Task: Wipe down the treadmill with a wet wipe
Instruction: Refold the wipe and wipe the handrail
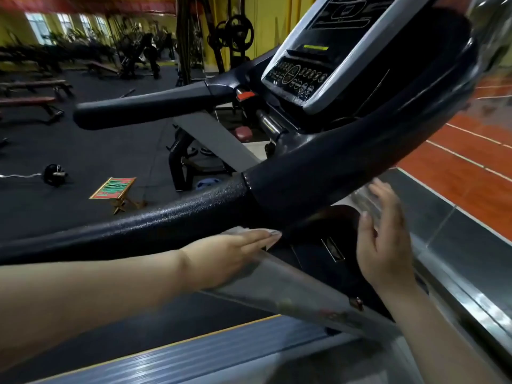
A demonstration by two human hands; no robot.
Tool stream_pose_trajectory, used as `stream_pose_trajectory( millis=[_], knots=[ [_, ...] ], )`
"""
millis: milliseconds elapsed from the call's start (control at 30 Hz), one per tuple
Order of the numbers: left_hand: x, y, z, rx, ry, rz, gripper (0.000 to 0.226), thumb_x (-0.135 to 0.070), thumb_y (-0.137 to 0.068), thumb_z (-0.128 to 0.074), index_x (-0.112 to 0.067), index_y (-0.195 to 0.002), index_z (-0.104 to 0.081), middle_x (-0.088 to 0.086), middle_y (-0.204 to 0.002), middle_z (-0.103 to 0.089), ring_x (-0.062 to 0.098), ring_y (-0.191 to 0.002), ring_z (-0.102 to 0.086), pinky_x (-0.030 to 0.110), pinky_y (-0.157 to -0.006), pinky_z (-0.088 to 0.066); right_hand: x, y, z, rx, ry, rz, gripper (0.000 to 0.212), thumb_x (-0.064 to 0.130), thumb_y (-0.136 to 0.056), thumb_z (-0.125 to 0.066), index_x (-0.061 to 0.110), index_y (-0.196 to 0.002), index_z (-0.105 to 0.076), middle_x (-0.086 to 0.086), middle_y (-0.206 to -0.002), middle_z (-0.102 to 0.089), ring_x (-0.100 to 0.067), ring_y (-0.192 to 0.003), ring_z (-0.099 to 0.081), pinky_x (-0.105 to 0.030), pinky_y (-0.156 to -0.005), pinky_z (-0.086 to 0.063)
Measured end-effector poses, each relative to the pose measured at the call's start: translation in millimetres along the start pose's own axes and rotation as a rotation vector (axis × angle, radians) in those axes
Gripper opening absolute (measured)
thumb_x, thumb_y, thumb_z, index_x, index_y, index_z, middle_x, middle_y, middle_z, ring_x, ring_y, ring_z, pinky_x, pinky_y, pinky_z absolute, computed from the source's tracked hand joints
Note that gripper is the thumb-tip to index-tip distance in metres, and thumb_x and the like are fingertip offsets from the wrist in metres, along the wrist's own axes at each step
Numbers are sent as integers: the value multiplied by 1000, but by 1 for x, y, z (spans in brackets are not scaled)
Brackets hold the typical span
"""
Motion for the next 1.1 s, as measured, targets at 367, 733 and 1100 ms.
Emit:
stream_pose_trajectory(
  millis=[367, 733, 1100],
  knots=[
    [-93, 140, -34, -182, 421, 470, 54, -3, -101, -8, 6, -154, -2, 19, -164, 9, 32, -152, 9, 44, -124, 3, 120, -33, -63, 275, 45, 572, 44, 5, -92, -49, -1, -136, -51, -12, -146, -46, -24, -141, -36, -44, -118, -26],
    [-121, 79, -9, -168, 629, 1187, 44, -34, -87, -55, -30, -130, -46, -1, -134, -44, 34, -137, -31, 50, -121, -12, 233, -37, -159, 580, 377, 712, 32, 31, -97, -27, 18, -97, -57, 2, -79, -62, -25, -72, -63, -34, -53, -38],
    [-153, 100, -12, -394, 954, 2530, 55, -26, -105, -28, -18, -158, -15, -6, -165, -15, 30, -153, -6, 39, -124, -6, 243, -41, -180, 625, 293, 674, 54, 57, -97, -11, 29, -89, -57, 8, -77, -63, -20, -77, -63, -36, -66, -51]
  ],
)
Point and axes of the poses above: each hand's wrist, its own y-axis away from the middle knuckle, its own z-axis out of the back of the hand, x = y × z, the point moved 1 cm from there along -y, towards the middle knuckle
